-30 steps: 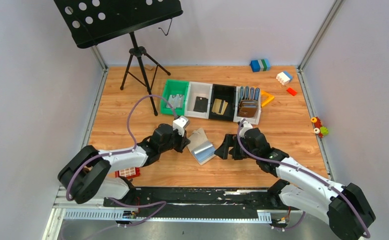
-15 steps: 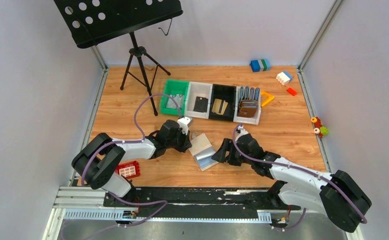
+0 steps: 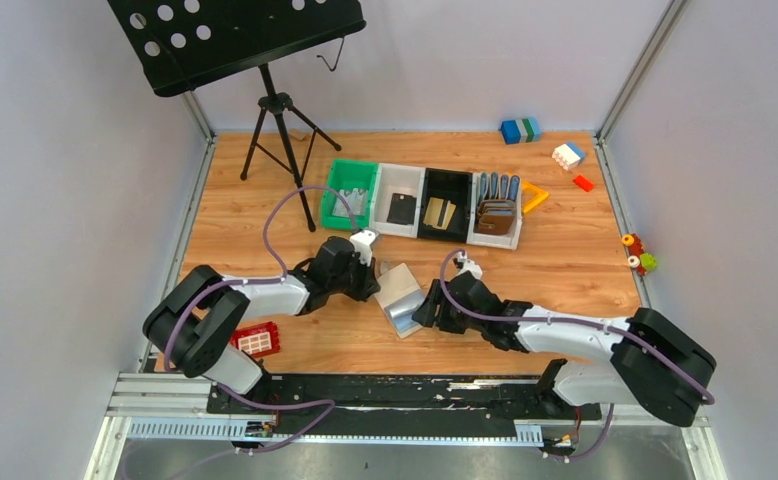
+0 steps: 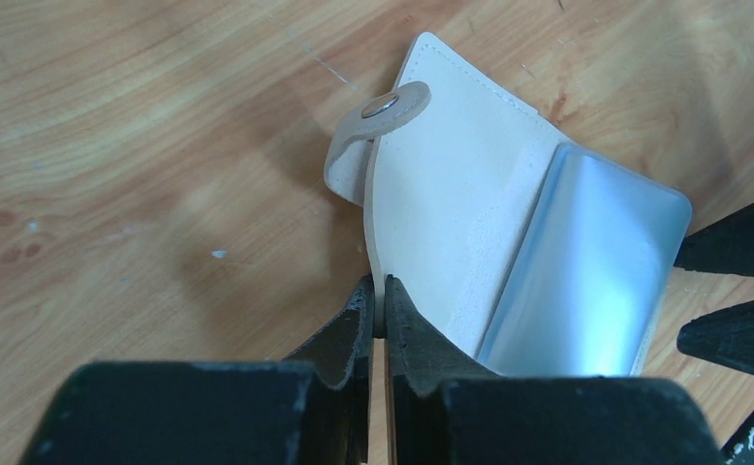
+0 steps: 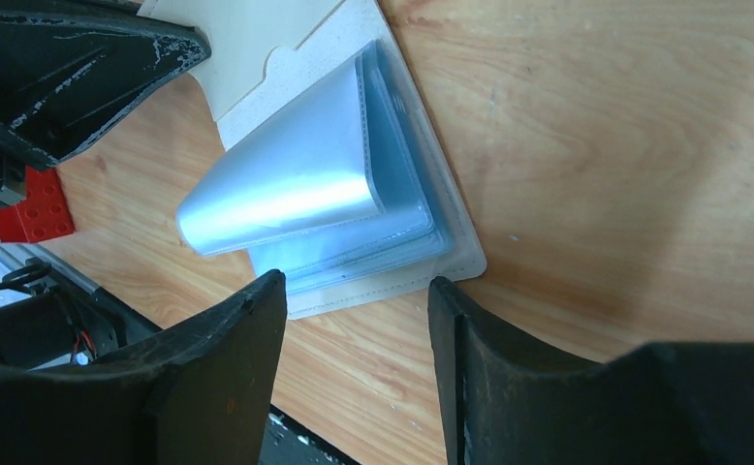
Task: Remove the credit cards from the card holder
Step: Open the card holder at the center of the board.
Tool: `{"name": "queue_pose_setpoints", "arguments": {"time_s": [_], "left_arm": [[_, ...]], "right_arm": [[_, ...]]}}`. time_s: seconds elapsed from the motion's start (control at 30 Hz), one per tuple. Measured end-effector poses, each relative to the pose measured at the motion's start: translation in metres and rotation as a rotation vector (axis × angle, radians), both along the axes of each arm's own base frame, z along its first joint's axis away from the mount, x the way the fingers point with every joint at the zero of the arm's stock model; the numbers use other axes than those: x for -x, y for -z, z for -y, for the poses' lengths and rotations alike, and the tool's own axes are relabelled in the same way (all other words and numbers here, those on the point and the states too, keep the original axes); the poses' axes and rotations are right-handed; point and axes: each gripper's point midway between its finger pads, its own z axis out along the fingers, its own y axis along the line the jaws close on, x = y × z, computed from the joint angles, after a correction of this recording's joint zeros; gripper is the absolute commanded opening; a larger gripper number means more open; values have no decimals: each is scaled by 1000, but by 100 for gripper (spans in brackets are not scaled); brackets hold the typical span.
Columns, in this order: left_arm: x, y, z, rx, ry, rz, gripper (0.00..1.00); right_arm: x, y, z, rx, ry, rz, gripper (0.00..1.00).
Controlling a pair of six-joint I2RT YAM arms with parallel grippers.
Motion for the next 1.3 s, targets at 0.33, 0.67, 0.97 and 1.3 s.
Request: {"name": "queue_pose_setpoints", "arguments": {"time_s": [0.33,0.67,0.97,1.3], "left_arm": [[3,-3,-7,6,9,7,16],[38,-1,-15,67,35,-47,23],[63,-17,-20,160,36,-52,33],[69,-21,-20,194,28,-71,51]], "right_arm": [[-15,-2,-13,49,3,25,61],[-25,-16,-19,70,-23,76,56],[-24,-20,-26,37,-42,75,72],[-16,-26,-46,-56,-111,48,52]]}}
